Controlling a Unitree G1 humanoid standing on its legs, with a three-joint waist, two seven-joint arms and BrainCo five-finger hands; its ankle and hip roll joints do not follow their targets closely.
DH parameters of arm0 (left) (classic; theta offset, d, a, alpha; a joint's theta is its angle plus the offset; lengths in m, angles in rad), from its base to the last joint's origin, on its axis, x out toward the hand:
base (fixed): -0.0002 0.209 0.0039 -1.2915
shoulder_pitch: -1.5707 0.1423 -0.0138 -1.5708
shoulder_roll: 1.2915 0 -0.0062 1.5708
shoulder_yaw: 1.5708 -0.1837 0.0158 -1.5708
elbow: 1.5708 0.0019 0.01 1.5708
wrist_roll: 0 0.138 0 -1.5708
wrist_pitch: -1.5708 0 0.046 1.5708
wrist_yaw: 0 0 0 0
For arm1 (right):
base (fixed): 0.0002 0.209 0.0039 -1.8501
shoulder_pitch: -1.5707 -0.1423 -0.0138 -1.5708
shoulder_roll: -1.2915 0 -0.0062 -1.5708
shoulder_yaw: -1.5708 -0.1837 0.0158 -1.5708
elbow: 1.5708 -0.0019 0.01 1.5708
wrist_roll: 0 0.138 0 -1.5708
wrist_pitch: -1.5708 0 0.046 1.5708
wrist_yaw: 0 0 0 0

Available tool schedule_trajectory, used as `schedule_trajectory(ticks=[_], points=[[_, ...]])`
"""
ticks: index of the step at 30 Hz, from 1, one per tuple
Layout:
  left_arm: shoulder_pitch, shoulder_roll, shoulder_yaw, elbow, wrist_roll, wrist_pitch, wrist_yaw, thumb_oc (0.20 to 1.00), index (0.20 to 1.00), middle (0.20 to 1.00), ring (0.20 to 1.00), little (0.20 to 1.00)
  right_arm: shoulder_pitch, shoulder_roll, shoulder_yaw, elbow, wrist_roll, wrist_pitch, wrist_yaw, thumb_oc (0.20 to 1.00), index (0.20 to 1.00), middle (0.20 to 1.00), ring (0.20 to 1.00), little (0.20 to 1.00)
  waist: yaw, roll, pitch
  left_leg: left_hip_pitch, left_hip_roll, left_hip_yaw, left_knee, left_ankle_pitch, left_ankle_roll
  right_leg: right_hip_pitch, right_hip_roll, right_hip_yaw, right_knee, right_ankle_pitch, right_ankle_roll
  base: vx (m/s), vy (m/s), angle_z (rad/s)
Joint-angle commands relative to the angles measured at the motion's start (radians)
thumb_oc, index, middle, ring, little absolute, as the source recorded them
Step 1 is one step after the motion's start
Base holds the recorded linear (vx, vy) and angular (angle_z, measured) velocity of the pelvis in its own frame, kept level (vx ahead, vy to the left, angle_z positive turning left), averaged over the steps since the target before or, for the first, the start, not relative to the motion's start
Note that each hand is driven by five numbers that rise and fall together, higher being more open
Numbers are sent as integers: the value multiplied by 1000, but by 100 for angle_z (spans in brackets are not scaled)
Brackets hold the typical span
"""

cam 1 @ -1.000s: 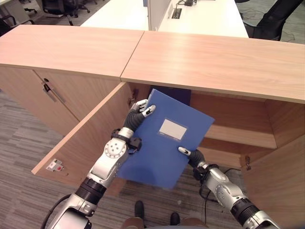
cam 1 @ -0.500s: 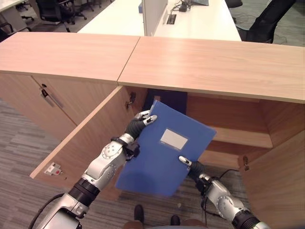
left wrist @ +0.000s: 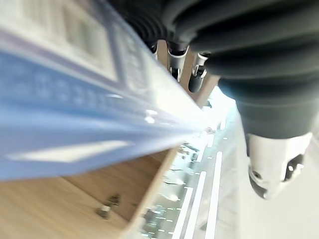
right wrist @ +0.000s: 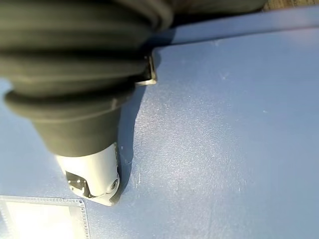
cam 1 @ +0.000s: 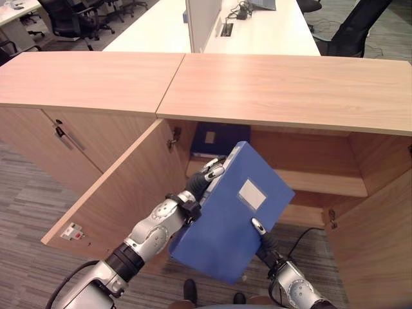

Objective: Put the empty folder in the office cabinet

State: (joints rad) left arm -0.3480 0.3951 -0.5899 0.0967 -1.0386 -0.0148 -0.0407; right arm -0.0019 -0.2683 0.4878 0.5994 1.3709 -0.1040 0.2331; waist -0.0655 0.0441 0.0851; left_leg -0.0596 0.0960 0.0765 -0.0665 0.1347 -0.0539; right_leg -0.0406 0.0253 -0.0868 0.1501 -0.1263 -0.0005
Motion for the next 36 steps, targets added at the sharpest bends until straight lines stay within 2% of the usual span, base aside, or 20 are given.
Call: schedule_trajectory(ticks=[1, 7, 13, 23, 26, 28, 30, 31, 33, 34, 35, 36], points=[[-53, -165, -66, 15, -68, -37, -25, 1000, 1000, 1000, 1000, 1000, -103, 208, -41, -97, 95, -24, -20, 200, 200, 200, 200, 200, -14, -32, 19, -41, 0, 23, -21, 15, -15, 16, -10, -30, -108, 52, 52, 0, 0, 0], [4, -182, 7, 50, -82, -52, 20, 1000, 1000, 1000, 1000, 1000, -81, 218, -140, -99, 109, -74, -61, 200, 200, 200, 200, 200, -18, -30, 19, -37, 1, 21, -21, 14, -14, 16, -9, -29, -106, 50, 50, 0, 0, 0], [92, -160, 87, 73, -38, -48, 41, 1000, 1000, 1000, 1000, 1000, -59, 190, -253, -76, 78, -113, -100, 200, 200, 200, 200, 200, -16, -30, 19, -40, 2, 16, -21, 16, -15, 16, -6, -32, -102, 44, 45, 0, 0, 0], [259, -122, 202, 110, -7, -23, 25, 1000, 1000, 1000, 1000, 1000, -35, 123, -442, -3, 4, -119, -150, 200, 200, 200, 200, 200, -11, -28, 27, -39, 14, -2, -21, 23, -18, 1, 9, -31, -60, 18, 30, 7, -35, 3], [287, -111, 217, 114, 7, -18, 16, 1000, 1000, 1000, 1000, 1000, -35, 111, -457, -14, -9, -124, -155, 200, 200, 200, 200, 200, -9, -28, 29, -33, 21, -1, -21, 23, -20, -4, 14, -27, -41, 8, 26, 12, -55, 0], [314, -102, 231, 117, 18, -12, 9, 1000, 1000, 1000, 1000, 1000, -40, 101, -459, -18, -26, -126, -159, 200, 200, 200, 200, 200, -4, -33, 36, -30, 29, 1, -4, 22, -19, -9, 19, -16, -19, -3, 20, 3, -71, -2], [331, -101, 241, 121, 9, -9, 3, 1000, 1000, 1000, 1000, 1000, -50, 89, -459, -29, -39, -130, -157, 200, 200, 200, 200, 200, 5, -54, 67, -101, 32, -7, 138, -15, -14, -8, 13, -5, 1, -10, 8, -60, -101, -7], [340, -108, 243, 127, 3, -9, 0, 1000, 1000, 1000, 1000, 1000, -60, 73, -458, -35, -49, -136, -157, 200, 200, 200, 200, 200, 17, -60, 89, -146, 17, -25, 218, -37, -2, -1, 11, -9, 0, -13, -1, -50, -87, 1], [345, -112, 239, 130, 3, -8, -3, 1000, 1000, 1000, 1000, 1000, -64, 65, -460, -41, -58, -137, -159, 200, 200, 200, 200, 200, 23, -58, 95, -162, 3, -34, 234, -35, 2, 8, 9, -18, -7, -17, -4, 38, -36, 4], [352, -115, 235, 131, 2, -5, -6, 1000, 1000, 1000, 1000, 1000, -72, 51, -473, -51, -67, -140, -165, 200, 200, 200, 200, 200, 31, -53, 100, -211, -21, -43, 219, -19, 5, 24, 6, -34, -16, -26, -1, 73, -15, 18], [352, -115, 235, 131, 2, -5, -6, 1000, 1000, 1000, 1000, 1000, -72, 51, -473, -51, -67, -140, -165, 200, 200, 200, 200, 200, 30, -53, 99, -212, -21, -44, 219, -18, 5, 23, 5, -35, -16, -26, -1, 147, 5, 39], [359, -118, 230, 132, 2, 0, -5, 1000, 1000, 1000, 1000, 1000, -83, 48, -485, -63, -64, -153, -171, 200, 200, 200, 200, 200, 40, -54, 98, -266, -41, -32, 167, -13, 4, 32, 2, -39, -18, -40, 7, 138, 30, 39]])
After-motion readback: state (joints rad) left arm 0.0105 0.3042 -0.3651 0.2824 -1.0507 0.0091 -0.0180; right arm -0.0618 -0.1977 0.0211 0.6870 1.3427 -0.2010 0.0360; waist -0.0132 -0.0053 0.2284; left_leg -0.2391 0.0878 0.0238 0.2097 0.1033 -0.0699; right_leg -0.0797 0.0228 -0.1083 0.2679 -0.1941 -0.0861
